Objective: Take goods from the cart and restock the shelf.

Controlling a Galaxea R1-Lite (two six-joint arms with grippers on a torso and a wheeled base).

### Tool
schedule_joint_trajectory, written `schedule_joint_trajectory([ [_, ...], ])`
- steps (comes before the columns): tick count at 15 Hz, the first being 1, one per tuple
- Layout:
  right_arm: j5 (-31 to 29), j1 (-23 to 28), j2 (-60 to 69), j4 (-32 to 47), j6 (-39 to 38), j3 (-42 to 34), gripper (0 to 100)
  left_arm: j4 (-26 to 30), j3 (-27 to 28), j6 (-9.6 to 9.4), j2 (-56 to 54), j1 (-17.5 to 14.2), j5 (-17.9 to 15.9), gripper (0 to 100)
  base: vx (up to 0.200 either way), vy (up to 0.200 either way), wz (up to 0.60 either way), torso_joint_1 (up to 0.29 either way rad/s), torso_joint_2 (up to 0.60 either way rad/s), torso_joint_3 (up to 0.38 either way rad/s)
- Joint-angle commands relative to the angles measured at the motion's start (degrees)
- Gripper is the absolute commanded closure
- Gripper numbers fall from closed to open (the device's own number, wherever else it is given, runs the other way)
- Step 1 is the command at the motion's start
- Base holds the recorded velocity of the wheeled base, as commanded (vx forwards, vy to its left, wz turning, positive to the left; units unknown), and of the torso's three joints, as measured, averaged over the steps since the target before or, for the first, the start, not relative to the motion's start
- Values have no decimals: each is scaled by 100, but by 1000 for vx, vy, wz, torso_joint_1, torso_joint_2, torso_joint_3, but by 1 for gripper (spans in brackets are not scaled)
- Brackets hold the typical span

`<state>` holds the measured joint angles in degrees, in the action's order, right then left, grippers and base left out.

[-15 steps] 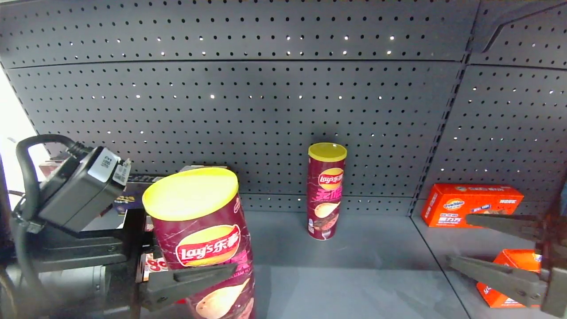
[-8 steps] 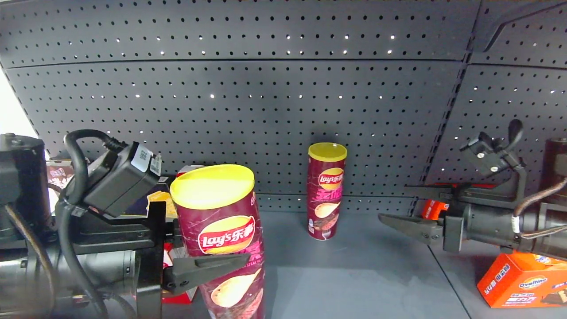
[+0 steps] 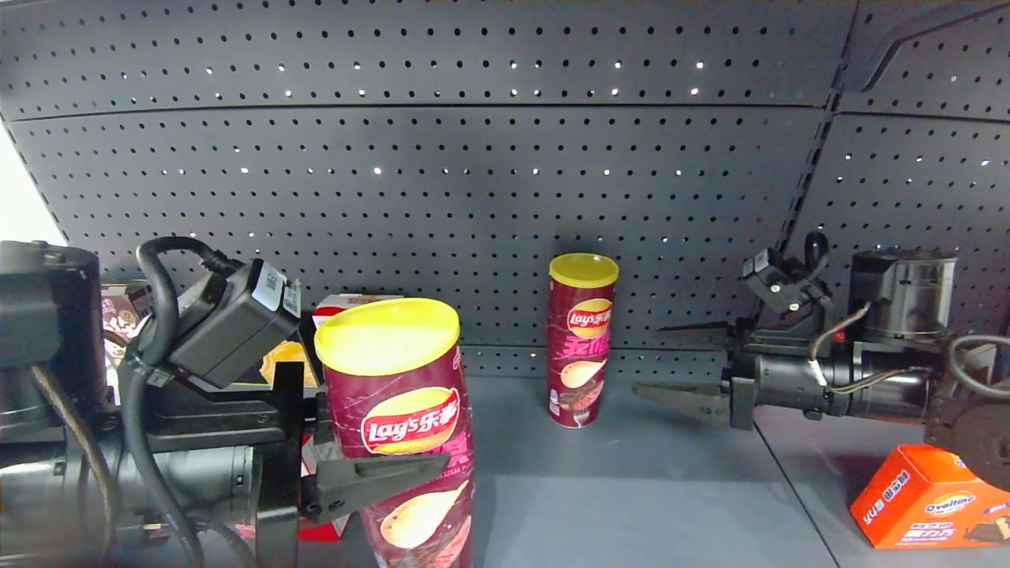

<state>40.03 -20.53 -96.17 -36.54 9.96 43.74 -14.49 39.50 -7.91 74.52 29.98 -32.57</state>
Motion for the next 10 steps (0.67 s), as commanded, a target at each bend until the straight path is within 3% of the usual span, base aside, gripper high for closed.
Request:
schedule_joint_trajectory([
  [1,66,5,-446,-20,6,240,0,-1,23,0,10,-1,-3,100,0,0,0,0,0,0],
  [10,189,-206,-1659,-187,-3,1233,0,-326,287,0,502,-1,-3,100,0,0,0,0,0,0],
])
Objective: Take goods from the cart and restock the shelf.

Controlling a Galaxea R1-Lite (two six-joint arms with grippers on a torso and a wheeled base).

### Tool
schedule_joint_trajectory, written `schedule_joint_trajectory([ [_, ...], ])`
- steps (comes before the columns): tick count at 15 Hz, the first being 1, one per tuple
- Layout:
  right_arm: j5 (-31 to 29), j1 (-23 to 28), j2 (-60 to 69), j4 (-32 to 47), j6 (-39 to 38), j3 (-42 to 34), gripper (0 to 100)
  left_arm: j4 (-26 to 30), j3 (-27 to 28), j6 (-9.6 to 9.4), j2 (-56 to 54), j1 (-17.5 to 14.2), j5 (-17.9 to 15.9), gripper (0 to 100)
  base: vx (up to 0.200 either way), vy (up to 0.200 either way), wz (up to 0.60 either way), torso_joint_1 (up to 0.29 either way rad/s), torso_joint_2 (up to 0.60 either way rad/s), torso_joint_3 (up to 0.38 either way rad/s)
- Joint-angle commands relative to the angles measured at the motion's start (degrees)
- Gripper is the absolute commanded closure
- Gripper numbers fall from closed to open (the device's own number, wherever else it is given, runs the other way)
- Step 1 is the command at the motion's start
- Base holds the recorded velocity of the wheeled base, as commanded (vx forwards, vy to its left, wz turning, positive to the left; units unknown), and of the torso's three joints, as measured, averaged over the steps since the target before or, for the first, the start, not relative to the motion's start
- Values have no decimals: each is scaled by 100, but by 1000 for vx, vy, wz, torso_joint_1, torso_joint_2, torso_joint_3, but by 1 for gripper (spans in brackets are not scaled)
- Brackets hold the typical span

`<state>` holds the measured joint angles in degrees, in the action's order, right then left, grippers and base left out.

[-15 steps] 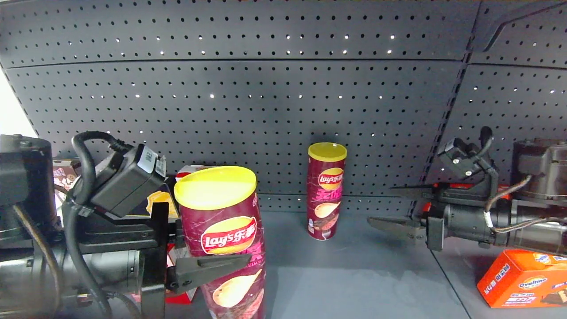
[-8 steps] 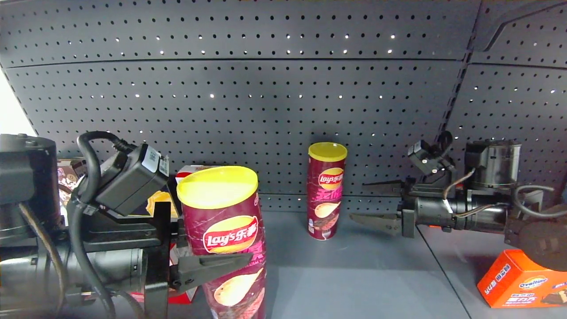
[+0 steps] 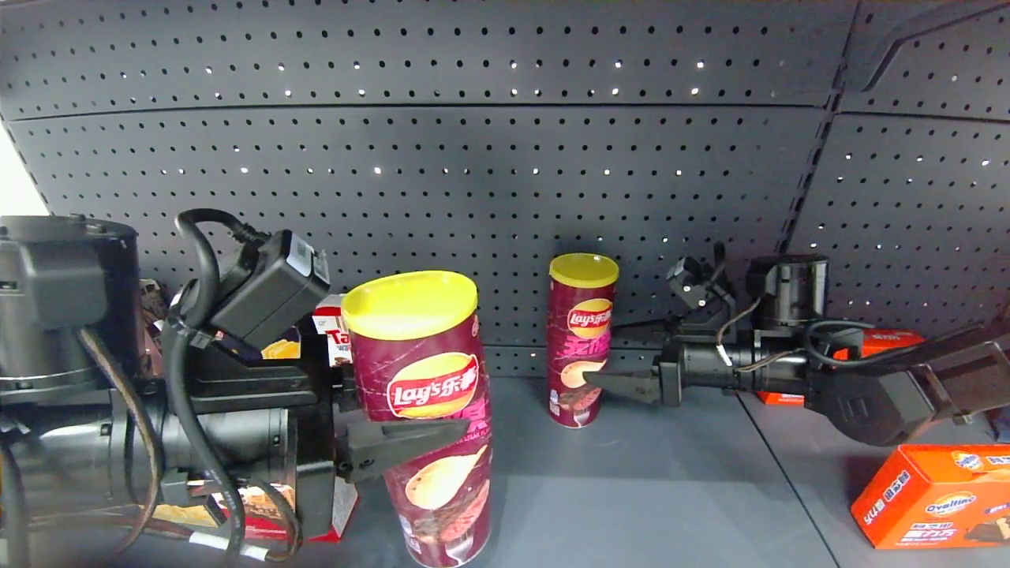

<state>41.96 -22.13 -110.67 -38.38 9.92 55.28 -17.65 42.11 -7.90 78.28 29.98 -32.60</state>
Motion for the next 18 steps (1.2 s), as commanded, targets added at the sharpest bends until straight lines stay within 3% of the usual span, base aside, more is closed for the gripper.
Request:
schedule_joint_trajectory([
  [1,-4,-81,-262,-12,-8,97,0,-10,26,-1,135,-1,-1,100,0,0,0,0,0,0],
  [18,-48,-398,-1141,-126,-26,633,0,-10,-53,-1,144,-9,-1,100,0,0,0,0,0,0],
])
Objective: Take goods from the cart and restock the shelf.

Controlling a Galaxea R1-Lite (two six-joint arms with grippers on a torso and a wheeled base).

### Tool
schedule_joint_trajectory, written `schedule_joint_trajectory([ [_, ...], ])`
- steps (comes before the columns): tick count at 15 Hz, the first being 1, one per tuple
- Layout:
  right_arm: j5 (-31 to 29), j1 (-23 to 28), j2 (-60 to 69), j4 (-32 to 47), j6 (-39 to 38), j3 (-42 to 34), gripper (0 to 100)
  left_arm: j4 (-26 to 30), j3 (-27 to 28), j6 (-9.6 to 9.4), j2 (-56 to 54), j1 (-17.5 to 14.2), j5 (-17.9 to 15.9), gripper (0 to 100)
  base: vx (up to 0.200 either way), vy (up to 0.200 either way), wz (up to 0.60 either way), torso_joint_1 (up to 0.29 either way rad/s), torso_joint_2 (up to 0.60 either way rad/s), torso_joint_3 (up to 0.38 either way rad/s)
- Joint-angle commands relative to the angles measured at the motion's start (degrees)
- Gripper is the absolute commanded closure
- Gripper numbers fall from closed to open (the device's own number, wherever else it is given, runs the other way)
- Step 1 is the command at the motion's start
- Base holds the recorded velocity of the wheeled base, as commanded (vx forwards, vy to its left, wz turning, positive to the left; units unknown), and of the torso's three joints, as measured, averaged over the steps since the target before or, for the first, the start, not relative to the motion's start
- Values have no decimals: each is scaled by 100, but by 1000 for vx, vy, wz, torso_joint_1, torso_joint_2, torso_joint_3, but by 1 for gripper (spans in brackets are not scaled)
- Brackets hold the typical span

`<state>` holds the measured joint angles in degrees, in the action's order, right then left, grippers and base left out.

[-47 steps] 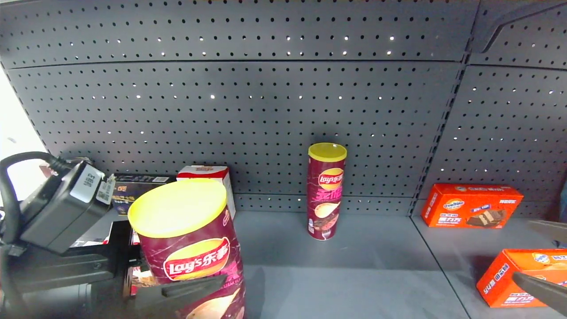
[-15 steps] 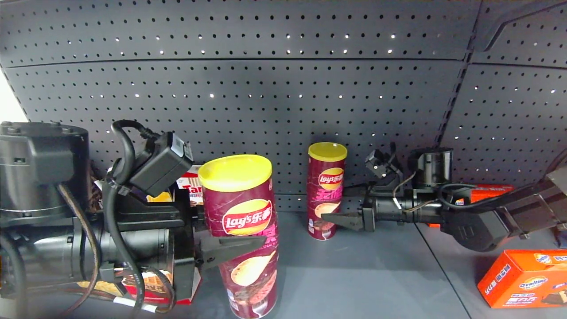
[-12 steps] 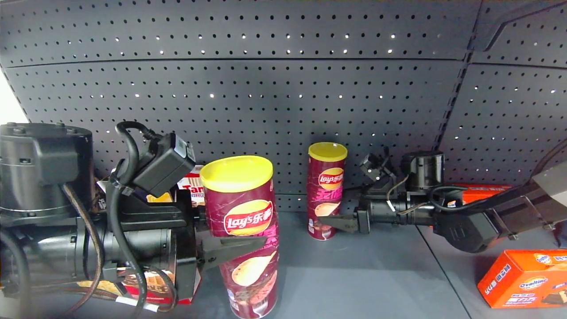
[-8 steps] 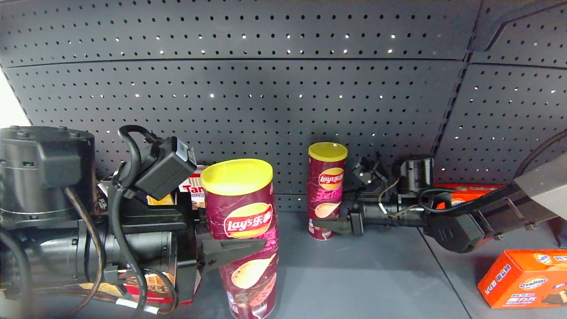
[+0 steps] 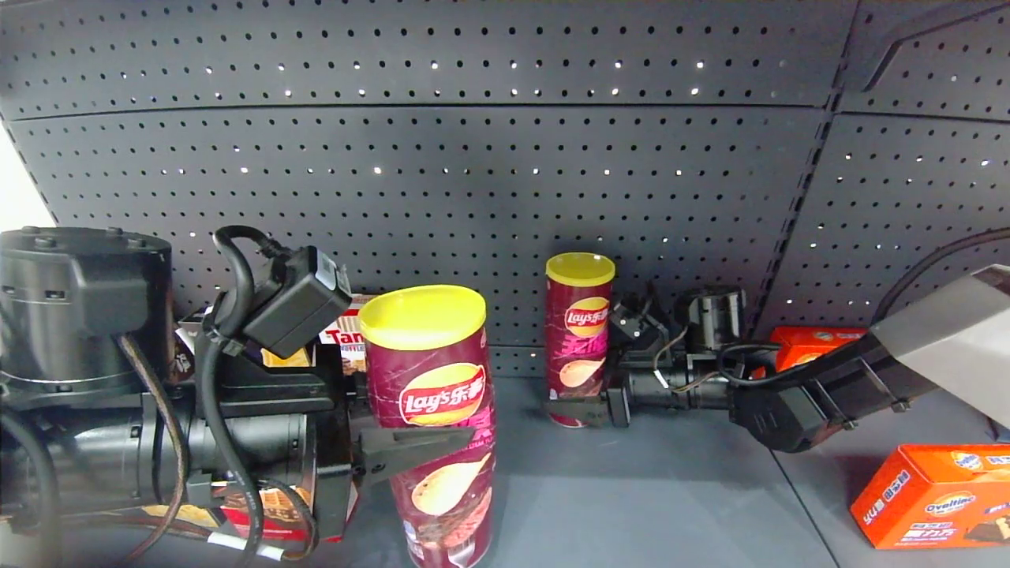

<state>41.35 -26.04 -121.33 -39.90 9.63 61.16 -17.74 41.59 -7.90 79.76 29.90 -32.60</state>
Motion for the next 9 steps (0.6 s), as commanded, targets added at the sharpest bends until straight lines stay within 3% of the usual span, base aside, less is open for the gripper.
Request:
schedule_joint_trajectory([
  [1,-48,-33,-119,-44,-5,45,100,-2,-20,-1,-5,-2,-1,100,0,0,0,0,0,0],
  [8,-145,-156,250,-71,-5,-245,100,-2,-29,-1,4,-2,8,100,0,0,0,0,0,0],
  [9,-505,-173,584,-202,21,-632,100,-2,-29,-1,-5,7,8,100,0,0,0,0,0,0],
])
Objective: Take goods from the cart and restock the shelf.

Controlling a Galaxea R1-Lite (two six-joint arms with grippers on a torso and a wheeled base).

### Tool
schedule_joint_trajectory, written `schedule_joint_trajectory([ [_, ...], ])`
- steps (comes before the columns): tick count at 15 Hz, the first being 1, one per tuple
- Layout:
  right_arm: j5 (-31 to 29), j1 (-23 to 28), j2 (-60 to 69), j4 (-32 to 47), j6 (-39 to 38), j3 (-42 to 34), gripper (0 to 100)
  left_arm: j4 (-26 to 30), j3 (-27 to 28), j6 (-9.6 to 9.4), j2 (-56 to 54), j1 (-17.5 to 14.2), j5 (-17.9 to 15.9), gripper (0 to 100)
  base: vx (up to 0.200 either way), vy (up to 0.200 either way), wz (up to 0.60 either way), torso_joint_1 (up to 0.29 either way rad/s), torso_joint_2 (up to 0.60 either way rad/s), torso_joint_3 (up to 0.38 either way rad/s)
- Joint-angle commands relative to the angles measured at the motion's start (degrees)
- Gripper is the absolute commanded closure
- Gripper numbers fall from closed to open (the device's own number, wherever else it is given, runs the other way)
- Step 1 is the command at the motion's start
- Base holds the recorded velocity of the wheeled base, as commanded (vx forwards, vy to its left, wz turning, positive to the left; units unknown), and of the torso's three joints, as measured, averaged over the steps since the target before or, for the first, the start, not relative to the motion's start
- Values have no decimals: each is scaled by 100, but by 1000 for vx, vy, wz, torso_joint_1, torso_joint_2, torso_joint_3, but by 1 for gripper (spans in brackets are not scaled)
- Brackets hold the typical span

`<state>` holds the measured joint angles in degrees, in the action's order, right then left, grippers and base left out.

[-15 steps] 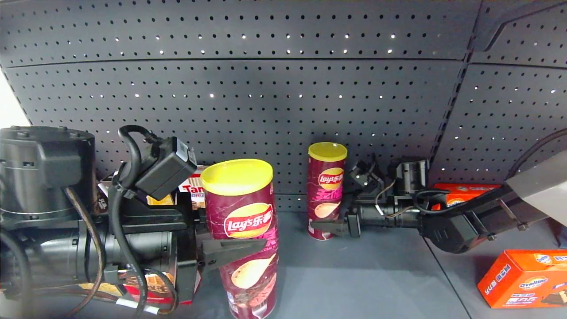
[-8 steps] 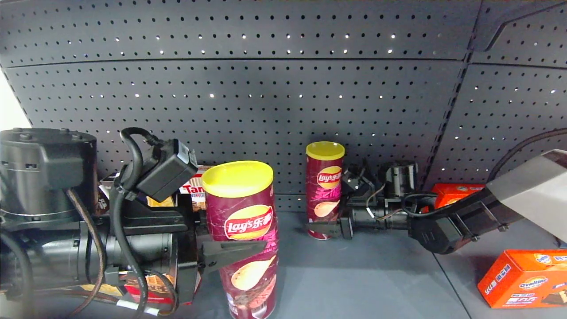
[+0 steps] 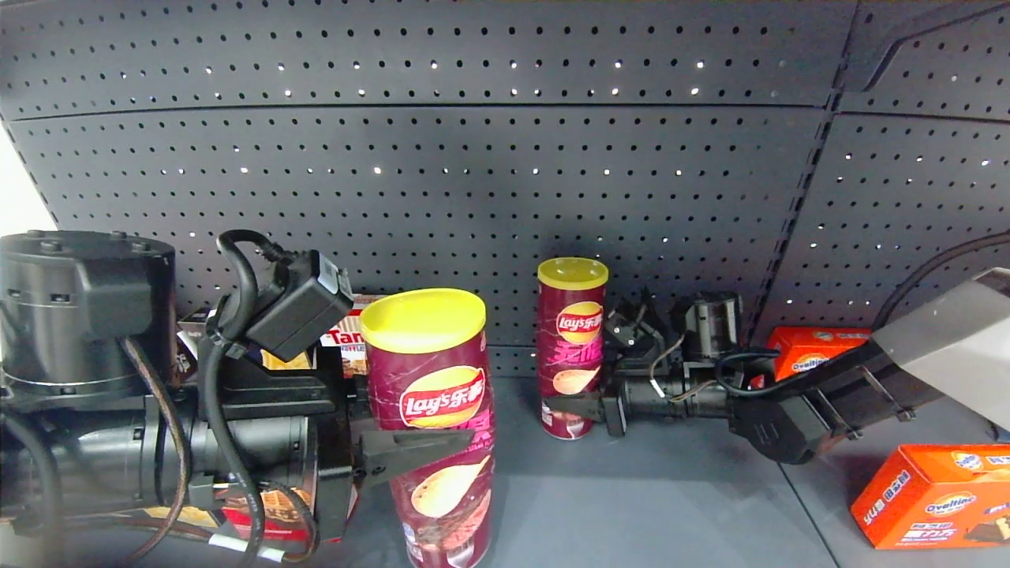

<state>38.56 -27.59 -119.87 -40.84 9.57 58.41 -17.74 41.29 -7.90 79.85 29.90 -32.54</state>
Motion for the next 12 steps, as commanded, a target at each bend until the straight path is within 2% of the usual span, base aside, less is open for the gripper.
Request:
schedule_joint_trajectory([
  [1,-428,-27,535,-390,10,-646,100,-2,2,-1,-13,7,2,100,0,0,0,0,0,0],
  [4,-630,-186,930,-1884,-166,-1938,100,-2,-112,-1,-40,33,11,100,0,0,0,0,0,0],
  [5,-639,-194,939,-1910,-175,-1965,100,-2,-112,-1,-40,33,11,100,0,0,0,0,0,0],
  [6,-815,-414,1194,-2262,-403,-2492,100,-2,-104,-1,-40,33,11,100,0,0,0,0,0,0],
  [8,-991,-766,1528,-2526,-553,-3072,100,-2,-68,-1,-40,51,28,100,0,0,0,0,0,0],
  [12,-999,-880,1915,-2552,-561,-3547,100,-2,-77,-10,-48,42,63,100,0,0,0,0,0,0],
])
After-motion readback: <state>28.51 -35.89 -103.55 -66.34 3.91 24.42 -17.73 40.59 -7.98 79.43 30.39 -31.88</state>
